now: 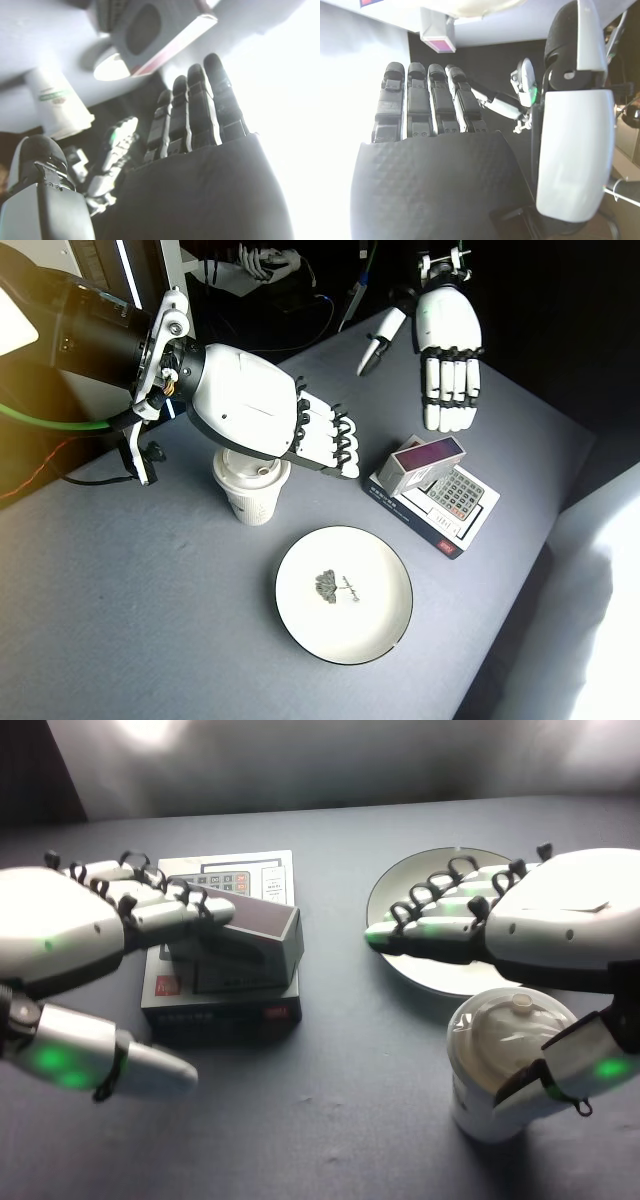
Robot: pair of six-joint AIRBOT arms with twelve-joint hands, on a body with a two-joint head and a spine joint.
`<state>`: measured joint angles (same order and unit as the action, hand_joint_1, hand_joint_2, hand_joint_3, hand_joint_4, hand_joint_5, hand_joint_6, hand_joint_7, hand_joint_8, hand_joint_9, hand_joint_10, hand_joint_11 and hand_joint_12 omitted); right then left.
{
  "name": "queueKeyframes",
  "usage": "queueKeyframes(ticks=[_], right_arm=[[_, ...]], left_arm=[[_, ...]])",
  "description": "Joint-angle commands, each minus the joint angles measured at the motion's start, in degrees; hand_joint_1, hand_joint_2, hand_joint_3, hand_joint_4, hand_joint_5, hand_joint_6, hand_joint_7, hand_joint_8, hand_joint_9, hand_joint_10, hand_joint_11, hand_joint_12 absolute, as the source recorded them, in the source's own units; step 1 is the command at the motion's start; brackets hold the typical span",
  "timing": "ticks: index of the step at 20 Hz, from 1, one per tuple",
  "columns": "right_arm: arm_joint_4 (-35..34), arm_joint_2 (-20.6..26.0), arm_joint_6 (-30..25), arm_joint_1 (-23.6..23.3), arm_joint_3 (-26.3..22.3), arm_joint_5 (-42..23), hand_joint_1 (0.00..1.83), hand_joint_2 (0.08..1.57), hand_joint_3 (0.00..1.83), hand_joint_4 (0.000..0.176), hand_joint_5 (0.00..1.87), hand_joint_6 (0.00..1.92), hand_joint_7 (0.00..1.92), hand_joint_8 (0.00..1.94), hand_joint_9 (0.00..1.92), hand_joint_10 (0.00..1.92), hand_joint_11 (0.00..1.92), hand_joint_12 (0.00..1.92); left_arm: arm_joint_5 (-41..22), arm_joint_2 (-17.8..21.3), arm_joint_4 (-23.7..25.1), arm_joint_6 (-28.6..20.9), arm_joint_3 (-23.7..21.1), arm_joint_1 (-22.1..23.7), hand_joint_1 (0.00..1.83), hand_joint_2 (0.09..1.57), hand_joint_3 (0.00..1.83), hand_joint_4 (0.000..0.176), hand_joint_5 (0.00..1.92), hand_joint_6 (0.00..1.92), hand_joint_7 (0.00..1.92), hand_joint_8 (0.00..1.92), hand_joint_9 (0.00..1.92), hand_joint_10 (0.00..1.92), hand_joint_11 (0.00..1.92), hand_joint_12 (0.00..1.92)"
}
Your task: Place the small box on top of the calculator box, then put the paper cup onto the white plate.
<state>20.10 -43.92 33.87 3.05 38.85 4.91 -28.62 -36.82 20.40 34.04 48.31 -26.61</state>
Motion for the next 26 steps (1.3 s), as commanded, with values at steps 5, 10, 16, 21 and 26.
queueKeyframes(ticks=[5,10,16,21,26], right_arm=[[-0.3,0.6,-0.4,-0.1,-0.4,-1.6,0.84,0.89,0.01,0.0,0.0,0.0,0.0,0.0,0.0,0.0,0.0,0.0],[-0.3,0.6,0.1,1.8,-0.4,-1.1,0.87,0.87,0.0,0.0,0.0,0.0,0.0,0.0,0.0,0.0,0.0,0.0],[-0.3,-0.3,1.0,4.1,-0.3,-4.4,0.85,0.89,0.01,0.0,0.0,0.0,0.0,0.0,0.0,0.0,0.0,0.0],[-0.3,-1.7,1.1,5.9,1.3,-4.4,0.8,0.91,0.01,0.0,0.0,0.0,0.0,0.0,0.0,0.0,0.0,0.0],[-0.3,-2.0,3.5,7.5,1.6,-5.6,0.81,0.9,0.0,0.0,0.0,0.0,0.0,0.0,0.0,0.0,0.0,0.0]], left_arm=[[-6.7,3.2,4.0,-3.4,-2.3,-1.6,0.26,0.98,0.0,0.0,0.1,0.0,0.16,0.0,0.18,0.0,0.0,0.54],[-8.3,4.2,5.8,-3.4,-4.3,-3.1,0.22,1.0,0.0,0.0,0.07,0.0,0.14,0.0,0.16,0.0,0.0,0.47],[-10.0,4.2,9.0,-5.6,-4.9,-4.2,0.25,0.99,0.0,0.0,0.11,0.0,0.17,0.0,0.19,0.0,0.0,0.56],[-9.7,4.0,9.3,-5.7,-5.5,-4.4,0.25,1.0,0.0,0.0,0.08,0.0,0.15,0.0,0.17,0.0,0.0,0.51],[-8.0,3.3,9.5,-5.7,-5.4,-3.0,0.23,1.0,0.0,0.0,0.1,0.0,0.17,0.0,0.19,0.0,0.0,0.51]])
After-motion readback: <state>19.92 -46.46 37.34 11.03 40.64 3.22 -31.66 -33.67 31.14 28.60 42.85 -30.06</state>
